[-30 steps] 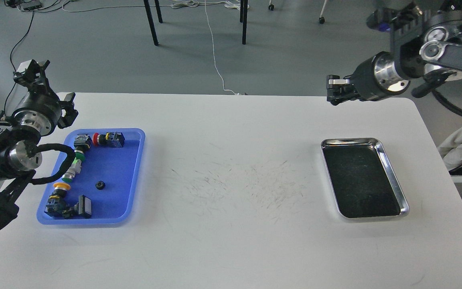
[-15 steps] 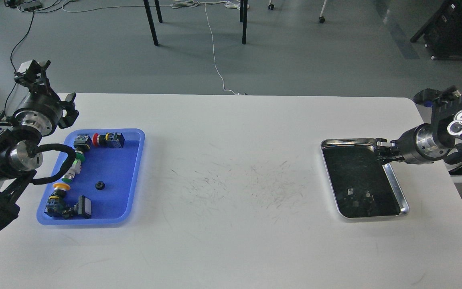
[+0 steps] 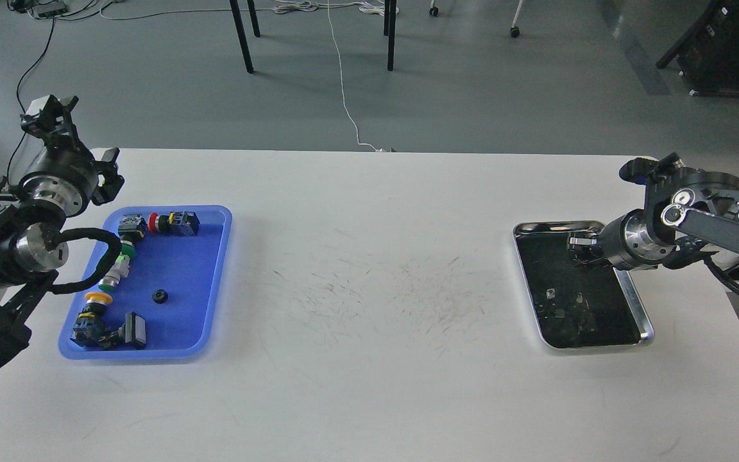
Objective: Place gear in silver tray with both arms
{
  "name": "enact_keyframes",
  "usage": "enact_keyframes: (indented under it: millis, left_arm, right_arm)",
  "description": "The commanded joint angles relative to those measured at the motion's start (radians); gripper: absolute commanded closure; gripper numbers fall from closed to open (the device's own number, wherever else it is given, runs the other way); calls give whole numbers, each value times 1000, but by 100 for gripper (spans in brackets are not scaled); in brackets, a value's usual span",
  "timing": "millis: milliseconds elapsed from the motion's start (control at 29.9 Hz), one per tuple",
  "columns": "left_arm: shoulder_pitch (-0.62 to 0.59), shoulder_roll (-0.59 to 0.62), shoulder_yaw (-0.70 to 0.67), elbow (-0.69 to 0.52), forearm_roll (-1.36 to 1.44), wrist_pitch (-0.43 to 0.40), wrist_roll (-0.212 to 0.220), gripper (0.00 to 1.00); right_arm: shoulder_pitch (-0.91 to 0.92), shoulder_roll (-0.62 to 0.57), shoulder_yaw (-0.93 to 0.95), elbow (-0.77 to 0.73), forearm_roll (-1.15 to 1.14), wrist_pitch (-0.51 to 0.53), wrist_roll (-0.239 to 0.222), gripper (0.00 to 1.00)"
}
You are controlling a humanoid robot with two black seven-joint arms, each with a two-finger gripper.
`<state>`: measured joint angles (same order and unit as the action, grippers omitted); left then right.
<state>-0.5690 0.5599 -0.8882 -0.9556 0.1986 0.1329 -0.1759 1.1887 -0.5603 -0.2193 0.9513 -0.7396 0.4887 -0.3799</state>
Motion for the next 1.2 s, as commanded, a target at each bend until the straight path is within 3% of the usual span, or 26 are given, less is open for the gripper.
enact_keyframes:
  millis: [0,134,200,234,267,501,701,935,1035,1169]
  left_arm:
    - [0,0,0,0,1,-1,0,2]
    - [0,0,0,0,1,-1,0,2]
    - [0,0,0,0,1,1,0,2]
    - [0,0,0,0,1,1,0,2]
    - [0,0,0,0,1,-1,0,2]
    - [-2,0,0,0,1,1,0,2]
    - [-5,2,0,1,2,1,1,2]
    - [-6,41,-29,-3,-4,-9,16,2]
    - [-6,83,-31,-14,1,-9,18,2]
    - [-6,184,-20,-67,4,-44,22,2]
  right_arm:
    - [-14,28,9,-16,0,0,12,73]
    - [-12,36,9,-17,2,0,13,61]
    - [-9,33,11,-17,3,0,15,34]
    - [-8,28,15,-19,6,0,15,14]
    - [-8,23,26,-17,11,0,13,5]
    - [35,-21,181,4,19,0,13,4]
    - [35,-23,587,4,41,0,13,4]
    - [3,43,957,-11,426,-4,13,4]
    - [-78,94,1114,-48,552,-59,13,4]
    - [-301,201,1415,-91,563,-55,9,4]
